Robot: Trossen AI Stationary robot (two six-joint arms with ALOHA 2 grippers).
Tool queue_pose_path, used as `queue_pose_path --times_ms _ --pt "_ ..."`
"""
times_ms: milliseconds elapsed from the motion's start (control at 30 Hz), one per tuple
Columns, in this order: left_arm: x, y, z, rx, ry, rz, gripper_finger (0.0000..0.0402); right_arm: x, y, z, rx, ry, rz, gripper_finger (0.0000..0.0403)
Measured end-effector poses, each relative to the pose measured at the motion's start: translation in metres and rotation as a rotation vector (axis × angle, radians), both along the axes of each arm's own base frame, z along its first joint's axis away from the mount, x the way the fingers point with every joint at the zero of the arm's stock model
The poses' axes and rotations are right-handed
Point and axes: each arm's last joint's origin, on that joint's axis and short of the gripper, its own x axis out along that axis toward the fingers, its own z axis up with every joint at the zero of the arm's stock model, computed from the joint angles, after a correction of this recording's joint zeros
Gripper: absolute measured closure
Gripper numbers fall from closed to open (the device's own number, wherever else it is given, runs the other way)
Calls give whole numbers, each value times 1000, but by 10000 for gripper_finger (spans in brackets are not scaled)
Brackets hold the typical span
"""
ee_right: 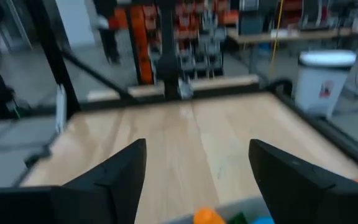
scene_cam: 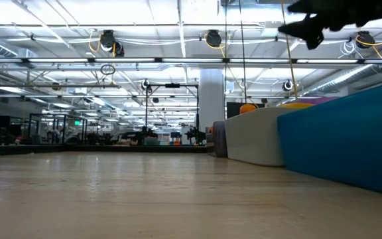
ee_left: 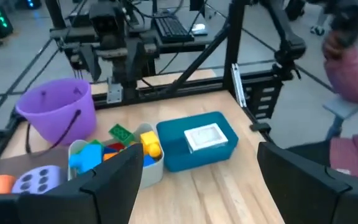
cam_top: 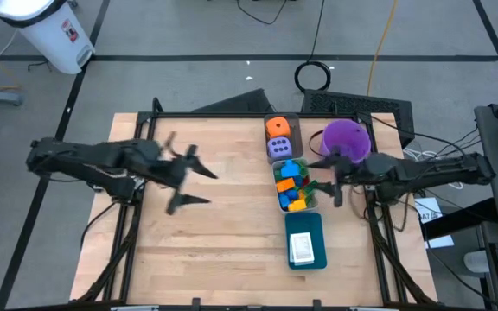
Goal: Pick & Place Toys
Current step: Return to home position
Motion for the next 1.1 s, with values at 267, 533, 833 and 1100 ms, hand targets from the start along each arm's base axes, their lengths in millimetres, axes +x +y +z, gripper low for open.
queue_pose_path --times_ms 267,533,833,1100 --pt "-61 -4 4 42 -23 -69 80 -46 -3 26 17 -233 0 147" --pt "-81 9 -61 99 -58 149 80 -65 -5 25 17 -249 1 147" --pt "-103 34 -130 10 -136 403 80 -66 -5 20 -19 -195 2 147" --pt "-106 41 -174 -70 -226 422 80 -66 -6 17 -67 -158 -28 147"
